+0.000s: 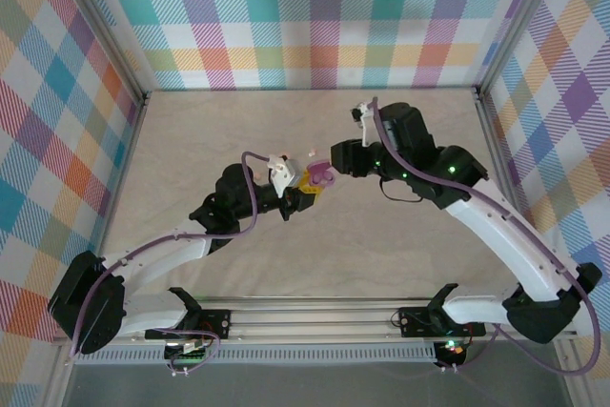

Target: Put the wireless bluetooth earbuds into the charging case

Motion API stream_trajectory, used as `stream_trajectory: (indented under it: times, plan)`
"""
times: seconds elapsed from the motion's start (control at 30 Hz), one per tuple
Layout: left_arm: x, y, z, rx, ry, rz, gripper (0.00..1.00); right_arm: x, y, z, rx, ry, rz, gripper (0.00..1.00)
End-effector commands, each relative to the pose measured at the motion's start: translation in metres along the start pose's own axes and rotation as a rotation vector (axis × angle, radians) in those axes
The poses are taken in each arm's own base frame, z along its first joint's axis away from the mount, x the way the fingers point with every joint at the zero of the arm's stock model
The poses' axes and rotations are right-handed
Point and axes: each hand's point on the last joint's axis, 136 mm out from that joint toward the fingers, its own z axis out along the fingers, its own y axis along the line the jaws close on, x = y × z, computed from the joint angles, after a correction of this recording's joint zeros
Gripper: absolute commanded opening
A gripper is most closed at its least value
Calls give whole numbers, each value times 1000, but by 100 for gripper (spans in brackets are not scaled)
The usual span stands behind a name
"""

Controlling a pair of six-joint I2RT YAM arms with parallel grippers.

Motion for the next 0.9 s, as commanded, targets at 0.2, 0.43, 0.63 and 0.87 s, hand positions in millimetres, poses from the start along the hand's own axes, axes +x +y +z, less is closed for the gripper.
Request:
stream_trajectory:
  times: [0.2, 0.43, 0.63, 0.87]
  plan:
    - [-17, -11, -1, 57, -48, 61, 7, 4, -14, 13, 28, 24, -41, 38]
    - [-15, -15, 0, 84, -46, 74, 7, 9, -21, 33, 24, 81, -44, 39]
    - [-17, -19, 2, 112, -64, 100, 6, 11, -27, 39, -24, 130, 13, 40]
    - [-19, -19, 9, 135, -49, 115, 6, 20, -38, 49, -87, 188, 114, 40]
